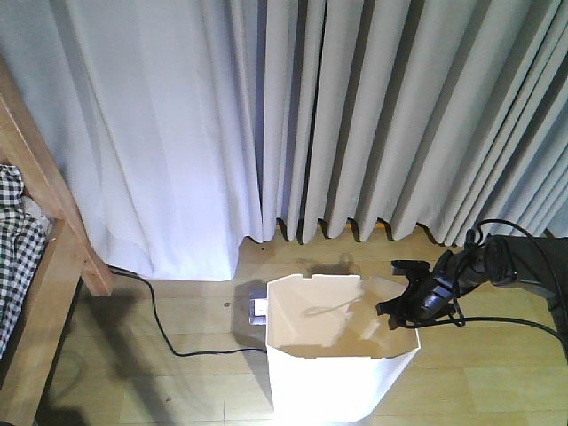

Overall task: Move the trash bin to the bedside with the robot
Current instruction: 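Lower the held bin onto the floor beside the bed, then open the right gripper and lift it off the bin rim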

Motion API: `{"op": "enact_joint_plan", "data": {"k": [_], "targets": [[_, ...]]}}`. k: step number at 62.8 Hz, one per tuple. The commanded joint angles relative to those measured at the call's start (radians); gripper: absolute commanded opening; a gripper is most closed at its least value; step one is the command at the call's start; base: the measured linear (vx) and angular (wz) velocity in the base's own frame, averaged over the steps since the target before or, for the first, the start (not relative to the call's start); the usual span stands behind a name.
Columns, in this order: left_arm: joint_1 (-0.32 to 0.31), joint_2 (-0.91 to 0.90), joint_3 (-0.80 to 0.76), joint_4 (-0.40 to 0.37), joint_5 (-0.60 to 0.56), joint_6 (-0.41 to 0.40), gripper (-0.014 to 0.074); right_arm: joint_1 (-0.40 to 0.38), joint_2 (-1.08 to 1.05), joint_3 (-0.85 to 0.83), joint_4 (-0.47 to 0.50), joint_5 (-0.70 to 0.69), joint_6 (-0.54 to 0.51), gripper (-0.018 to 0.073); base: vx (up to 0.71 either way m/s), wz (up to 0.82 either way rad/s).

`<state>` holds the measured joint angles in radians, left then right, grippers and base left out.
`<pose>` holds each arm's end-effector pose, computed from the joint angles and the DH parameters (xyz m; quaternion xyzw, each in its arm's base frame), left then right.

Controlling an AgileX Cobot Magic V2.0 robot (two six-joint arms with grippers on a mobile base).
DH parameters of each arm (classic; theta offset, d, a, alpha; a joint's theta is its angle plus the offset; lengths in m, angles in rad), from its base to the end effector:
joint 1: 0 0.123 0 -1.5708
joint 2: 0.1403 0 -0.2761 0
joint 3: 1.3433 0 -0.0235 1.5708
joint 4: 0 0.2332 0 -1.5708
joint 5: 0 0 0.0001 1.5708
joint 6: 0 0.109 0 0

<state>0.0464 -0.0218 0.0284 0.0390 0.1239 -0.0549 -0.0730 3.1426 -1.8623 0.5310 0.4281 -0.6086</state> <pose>0.0652 0.0036 0.1930 -0.0243 0.7218 0.0122 0.6916 0.3821 -0.0049 -0.2305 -0.0225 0.9941 0.1051 0.0115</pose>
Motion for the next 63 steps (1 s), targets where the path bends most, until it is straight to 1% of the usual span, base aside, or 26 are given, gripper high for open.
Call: {"op": "enact_joint_plan", "data": {"k": [1, 6, 11, 19, 26, 33, 36, 40, 44, 52, 55, 63], "targets": [[0.0, -0.004, -0.021, -0.005, -0.073, -0.004, -0.0006, -0.002, -0.066, -0.014, 0.002, 0.006, 0.0, 0.0507, 0.0, 0.0], [0.0, -0.004, -0.021, -0.005, -0.073, -0.004, -0.0006, -0.002, -0.066, -0.012, -0.001, 0.006, -0.007, 0.0594, 0.0, 0.0], [0.0, -0.004, -0.021, -0.005, -0.073, -0.004, -0.0006, -0.002, -0.065, -0.012, -0.002, 0.001, -0.017, 0.0626, 0.0, 0.0], [0.0, -0.004, -0.021, -0.005, -0.073, -0.004, -0.0006, -0.002, -0.065, -0.011, -0.002, 0.0, -0.016, 0.0611, 0.0, 0.0], [0.0, -0.004, -0.021, -0.005, -0.073, -0.004, -0.0006, -0.005, -0.08, -0.01, 0.011, 0.032, -0.005, 0.0581, 0.0, 0.0], [0.0, -0.004, -0.021, -0.005, -0.073, -0.004, -0.0006, -0.031, -0.107, -0.007, 0.006, 0.033, 0.071, 0.0552, 0.0, 0.0], [0.0, -0.004, -0.021, -0.005, -0.073, -0.004, -0.0006, -0.042, -0.127, 0.008, 0.003, 0.029, 0.083, 0.054, 0.0, 0.0], [0.0, -0.004, -0.021, -0.005, -0.073, -0.004, -0.0006, -0.051, -0.168, 0.066, 0.002, -0.008, 0.068, 0.0526, 0.0, 0.0], [0.0, -0.004, -0.021, -0.005, -0.073, -0.004, -0.0006, -0.051, -0.226, 0.15, 0.007, -0.076, 0.022, 0.0512, 0.0, 0.0], [0.0, -0.004, -0.021, -0.005, -0.073, -0.004, -0.0006, -0.051, -0.361, 0.348, 0.066, -0.216, -0.057, 0.0489, 0.0, 0.0], [0.0, -0.004, -0.021, -0.005, -0.073, -0.004, -0.0006, -0.051, -0.413, 0.42, 0.082, -0.259, -0.072, 0.0484, 0.0, 0.0], [0.0, -0.004, -0.021, -0.005, -0.073, -0.004, -0.0006, -0.051, -0.571, 0.605, 0.081, -0.349, -0.106, 0.0468, 0.0, 0.0]]}}
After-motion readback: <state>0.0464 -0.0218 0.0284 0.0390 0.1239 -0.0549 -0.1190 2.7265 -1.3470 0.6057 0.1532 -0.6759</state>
